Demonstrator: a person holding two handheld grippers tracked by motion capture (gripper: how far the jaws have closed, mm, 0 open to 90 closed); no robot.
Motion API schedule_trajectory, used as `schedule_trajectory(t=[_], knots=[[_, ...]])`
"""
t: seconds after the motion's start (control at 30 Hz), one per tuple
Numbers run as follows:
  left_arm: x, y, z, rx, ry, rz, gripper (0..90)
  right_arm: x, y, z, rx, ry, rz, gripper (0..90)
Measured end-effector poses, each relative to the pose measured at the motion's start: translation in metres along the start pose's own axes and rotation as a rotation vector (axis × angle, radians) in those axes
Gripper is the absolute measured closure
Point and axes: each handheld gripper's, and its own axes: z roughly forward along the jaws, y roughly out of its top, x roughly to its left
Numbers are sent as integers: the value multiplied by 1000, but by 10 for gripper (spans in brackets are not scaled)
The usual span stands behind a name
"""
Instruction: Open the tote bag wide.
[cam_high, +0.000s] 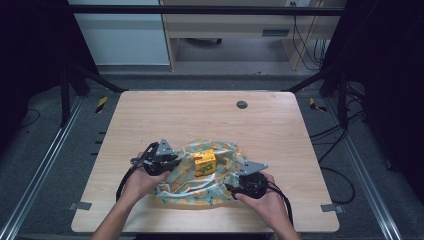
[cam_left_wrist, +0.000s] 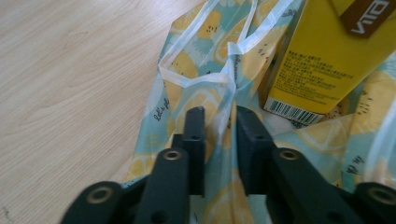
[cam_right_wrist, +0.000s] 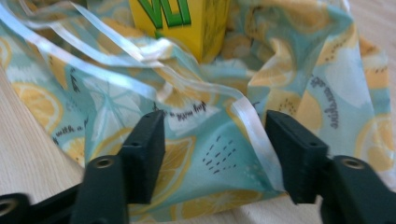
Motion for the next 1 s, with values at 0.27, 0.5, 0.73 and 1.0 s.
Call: schedule_trajectory(t=[0.27,0.5,0.73,1.0], knots=[[10,-4,-2,-43,79,-55,889,-1,-9,4,71,12,-65,879],[24,-5,1,-79,115,-128,894,-9,-14,-2,83,3,-78,898],[25,-4,12,-71,122,-131,896,-15,-21,-3,76,12,-75,900],[25,-6,25,-44,134,-116,898,-23,-29,-1,75,15,-60,900]])
